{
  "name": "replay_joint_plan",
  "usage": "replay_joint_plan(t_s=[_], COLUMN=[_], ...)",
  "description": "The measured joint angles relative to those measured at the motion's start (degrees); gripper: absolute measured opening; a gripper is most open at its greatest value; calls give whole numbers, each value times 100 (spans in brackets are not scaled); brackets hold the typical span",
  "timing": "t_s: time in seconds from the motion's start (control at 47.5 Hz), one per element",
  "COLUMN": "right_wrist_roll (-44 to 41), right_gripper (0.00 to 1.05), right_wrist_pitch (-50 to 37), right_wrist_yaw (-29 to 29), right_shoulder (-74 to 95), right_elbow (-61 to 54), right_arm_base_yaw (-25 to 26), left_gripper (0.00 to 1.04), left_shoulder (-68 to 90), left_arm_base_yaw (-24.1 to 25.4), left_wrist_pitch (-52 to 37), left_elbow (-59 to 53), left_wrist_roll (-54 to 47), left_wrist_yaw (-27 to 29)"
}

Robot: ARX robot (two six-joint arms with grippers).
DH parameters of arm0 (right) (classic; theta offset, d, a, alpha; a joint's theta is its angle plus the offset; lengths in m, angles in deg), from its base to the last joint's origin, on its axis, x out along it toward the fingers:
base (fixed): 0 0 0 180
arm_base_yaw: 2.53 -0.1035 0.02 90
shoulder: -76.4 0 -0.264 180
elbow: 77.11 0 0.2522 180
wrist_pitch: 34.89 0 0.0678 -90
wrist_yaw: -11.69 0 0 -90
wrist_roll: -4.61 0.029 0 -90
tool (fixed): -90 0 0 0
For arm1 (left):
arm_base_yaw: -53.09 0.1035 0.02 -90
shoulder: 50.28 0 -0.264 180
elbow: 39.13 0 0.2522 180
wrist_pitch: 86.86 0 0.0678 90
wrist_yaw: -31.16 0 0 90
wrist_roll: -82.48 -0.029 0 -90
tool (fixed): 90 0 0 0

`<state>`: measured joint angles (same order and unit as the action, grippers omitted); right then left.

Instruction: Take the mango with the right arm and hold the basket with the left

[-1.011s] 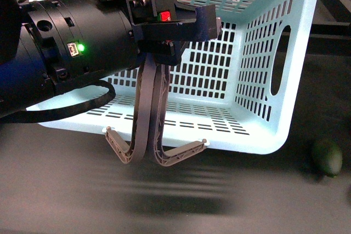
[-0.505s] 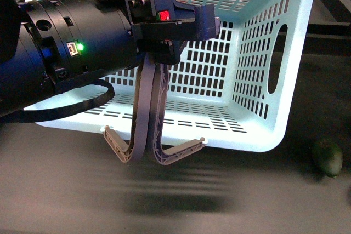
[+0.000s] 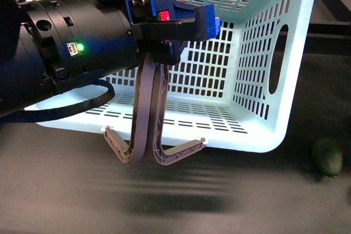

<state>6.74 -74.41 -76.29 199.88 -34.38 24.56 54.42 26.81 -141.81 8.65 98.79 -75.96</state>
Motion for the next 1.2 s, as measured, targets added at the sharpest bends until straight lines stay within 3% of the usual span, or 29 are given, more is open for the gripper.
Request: replay_joint_plan(t_s=[0.632,1.2], right_wrist_roll=[1419,1729], right_gripper=[97,97], right_wrist_pitch=[-136,197], right_wrist_yaw=[905,1051], right_shoulder=[2275,2911], right_elbow=[1534,2247], right_arm_base_yaw=[87,-212], left_gripper=[9,9], left_shoulder=[0,0], left_arm_base_yaw=[0,0], left_wrist_pitch=[0,0], left_elbow=[0,0], left_wrist_roll=[2,2], left_wrist_yaw=[-2,-4])
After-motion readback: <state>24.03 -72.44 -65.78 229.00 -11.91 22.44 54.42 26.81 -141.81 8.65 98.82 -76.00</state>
